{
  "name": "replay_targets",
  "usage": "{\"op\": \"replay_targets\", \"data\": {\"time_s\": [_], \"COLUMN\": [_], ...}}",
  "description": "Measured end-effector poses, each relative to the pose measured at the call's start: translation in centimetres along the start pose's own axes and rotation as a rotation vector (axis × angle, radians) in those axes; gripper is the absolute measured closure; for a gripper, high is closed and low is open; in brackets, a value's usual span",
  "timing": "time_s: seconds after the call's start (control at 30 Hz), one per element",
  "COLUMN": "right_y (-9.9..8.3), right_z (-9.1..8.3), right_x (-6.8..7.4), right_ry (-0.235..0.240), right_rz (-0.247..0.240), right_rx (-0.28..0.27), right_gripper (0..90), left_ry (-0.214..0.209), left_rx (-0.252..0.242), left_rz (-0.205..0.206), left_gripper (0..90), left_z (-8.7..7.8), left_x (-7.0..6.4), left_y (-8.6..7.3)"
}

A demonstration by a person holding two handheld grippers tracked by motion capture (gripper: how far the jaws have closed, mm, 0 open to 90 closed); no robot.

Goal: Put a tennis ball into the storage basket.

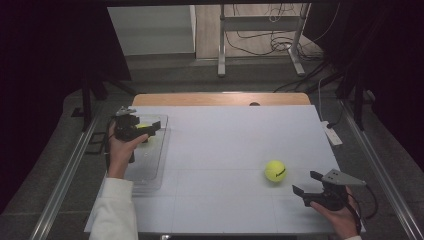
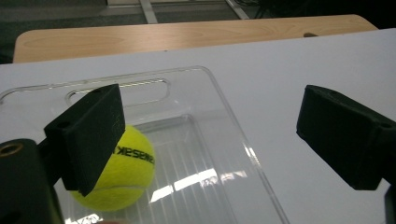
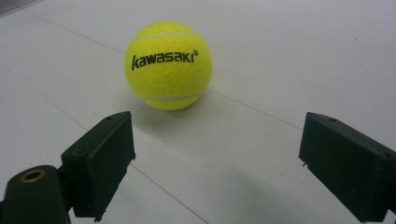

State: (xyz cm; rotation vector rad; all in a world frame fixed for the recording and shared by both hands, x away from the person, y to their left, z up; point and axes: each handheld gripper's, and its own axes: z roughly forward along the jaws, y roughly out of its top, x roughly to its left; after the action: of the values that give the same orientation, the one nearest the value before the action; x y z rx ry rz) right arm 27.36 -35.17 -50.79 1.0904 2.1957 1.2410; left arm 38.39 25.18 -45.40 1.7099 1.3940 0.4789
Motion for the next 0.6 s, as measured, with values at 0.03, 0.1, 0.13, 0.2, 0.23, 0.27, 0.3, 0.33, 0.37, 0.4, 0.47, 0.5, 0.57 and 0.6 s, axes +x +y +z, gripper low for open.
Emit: {"op": "replay_targets", "data": {"time_s": [0.03,0.1,0.13,0.2,0.23,0.27,0.3,0.33,0.37,0.4,0.47,0.5,0.57,0.6], "right_y": [0.0,0.1,0.1,0.1,0.0,0.0,0.0,0.0,0.1,0.0,0.0,0.0,0.1,0.1], "right_z": [0.0,0.1,0.1,0.2,0.3,0.3,0.4,0.4,0.3,0.3,0.4,0.4,0.5,0.5], "right_x": [0.0,0.1,0.1,0.1,0.1,0.1,0.0,0.0,0.0,0.0,-0.1,-0.1,-0.1,-0.1], "right_ry": [0.001,0.002,-0.001,0.001,0.003,0.006,0.007,0.007,0.009,0.01,0.009,0.009,0.015,0.015], "right_rz": [-0.002,-0.003,-0.004,-0.005,-0.007,-0.007,-0.008,-0.008,-0.007,-0.007,-0.007,-0.007,-0.006,-0.01], "right_rx": [-0.001,0.0,0.002,0.006,0.011,0.01,0.01,0.01,0.004,0.004,0.006,0.006,0.002,0.004], "right_gripper": [10.3,10.3,10.2,10.2,10.2,10.2,10.2,10.2,10.3,10.3,10.2,10.2,10.3,10.2], "left_ry": [-0.005,-0.026,-0.034,-0.041,-0.044,-0.048,-0.057,-0.057,-0.078,-0.085,-0.1,-0.1,-0.104,-0.107], "left_rx": [0.0,-0.006,-0.006,-0.006,-0.004,-0.006,-0.006,-0.006,-0.012,-0.014,-0.015,-0.015,-0.018,-0.021], "left_rz": [0.004,0.006,0.008,0.01,0.012,0.015,0.02,0.02,0.023,0.027,0.038,0.038,0.056,0.061], "left_gripper": [8.9,9.1,9.2,9.3,9.3,9.2,9.3,9.2,9.3,9.3,9.3,9.3,9.3,9.3], "left_z": [0.0,0.0,-0.1,0.0,0.0,0.0,-0.1,-0.1,-0.1,-0.2,-0.2,-0.2,-0.3,-0.3], "left_x": [-0.2,-0.4,-0.5,-0.6,-0.7,-0.8,-1.1,-1.1,-1.5,-1.6,-2.1,-2.1,-2.6,-2.8], "left_y": [0.0,0.1,0.1,0.1,0.1,0.1,0.1,0.1,0.2,0.2,0.3,0.3,0.3,0.3]}}
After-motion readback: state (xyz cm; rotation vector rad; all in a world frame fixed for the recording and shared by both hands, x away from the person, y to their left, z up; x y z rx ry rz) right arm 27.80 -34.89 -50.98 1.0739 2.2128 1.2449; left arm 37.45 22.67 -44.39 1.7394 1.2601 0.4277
